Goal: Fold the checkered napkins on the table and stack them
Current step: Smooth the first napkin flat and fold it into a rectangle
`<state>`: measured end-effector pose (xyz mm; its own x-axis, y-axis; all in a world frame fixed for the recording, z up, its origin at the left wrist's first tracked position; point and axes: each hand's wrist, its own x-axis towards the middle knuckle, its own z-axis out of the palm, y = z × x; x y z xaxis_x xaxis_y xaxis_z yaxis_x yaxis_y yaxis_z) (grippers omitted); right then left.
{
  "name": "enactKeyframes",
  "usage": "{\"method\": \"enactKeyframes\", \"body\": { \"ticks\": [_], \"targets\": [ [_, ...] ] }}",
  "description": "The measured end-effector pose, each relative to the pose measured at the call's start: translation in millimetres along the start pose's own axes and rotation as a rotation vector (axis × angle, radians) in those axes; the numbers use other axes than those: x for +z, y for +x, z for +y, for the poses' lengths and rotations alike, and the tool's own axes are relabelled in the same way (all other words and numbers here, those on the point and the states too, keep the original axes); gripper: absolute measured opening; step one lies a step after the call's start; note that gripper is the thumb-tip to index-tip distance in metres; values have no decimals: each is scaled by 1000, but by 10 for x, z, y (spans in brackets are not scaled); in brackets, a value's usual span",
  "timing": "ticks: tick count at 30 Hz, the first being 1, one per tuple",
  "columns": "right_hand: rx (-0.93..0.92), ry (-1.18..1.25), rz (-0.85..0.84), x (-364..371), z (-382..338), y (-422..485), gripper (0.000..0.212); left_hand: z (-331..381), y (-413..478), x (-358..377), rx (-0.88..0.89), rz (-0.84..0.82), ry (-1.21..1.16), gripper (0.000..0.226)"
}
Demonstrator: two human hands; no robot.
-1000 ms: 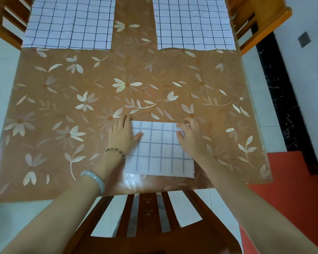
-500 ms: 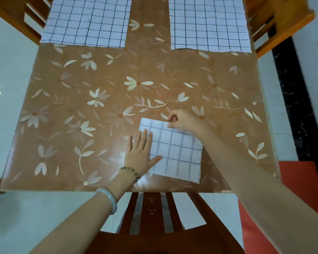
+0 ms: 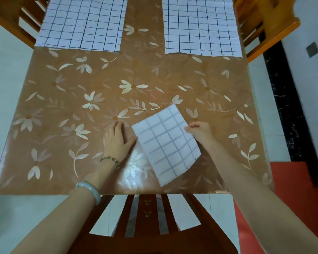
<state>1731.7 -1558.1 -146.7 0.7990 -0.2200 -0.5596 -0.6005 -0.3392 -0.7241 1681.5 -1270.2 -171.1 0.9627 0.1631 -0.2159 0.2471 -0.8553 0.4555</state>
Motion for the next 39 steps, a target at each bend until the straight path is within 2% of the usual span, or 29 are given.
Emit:
{"method": "enactKeyframes", "body": {
  "ticks": [3,5,8,12,16,20,23,29,35,37,39],
  "targets": [
    [90,142,57,95,115,-182,14,14,29,-5,-18,9,-27,71],
    [93,152,79,190,156,-298,13,23,47,-20,2,9,-28,66],
    [33,35,76,303,189,-385,8,56,61,-34,51,-43,20,76],
    [-34,-205,55,254,166,-360,26,86,8,6,154,-145,158,82],
    [-146,-230,140,66,-45,-115,8,79,127,-35,193,-129,58,84],
    [-170,-237,68,43,-239,192,23,162,547,-160,310,-131,70,58],
    [-258,-301,22,138,-350,331,25,260,792,-217,367,-115,118,40],
    [-349,-508,-37,246,-392,484,28,326,991,-188,286,-195,162,33],
    [-370,-574,-43,261,-381,520,26,388,1011,-139,241,-253,317,22],
    [-377,-560,-56,253,-396,512,31,372,1002,-144,249,-233,254,18],
    [-370,-528,-81,223,-429,493,38,346,959,-183,241,-198,72,8]
  ]
}}
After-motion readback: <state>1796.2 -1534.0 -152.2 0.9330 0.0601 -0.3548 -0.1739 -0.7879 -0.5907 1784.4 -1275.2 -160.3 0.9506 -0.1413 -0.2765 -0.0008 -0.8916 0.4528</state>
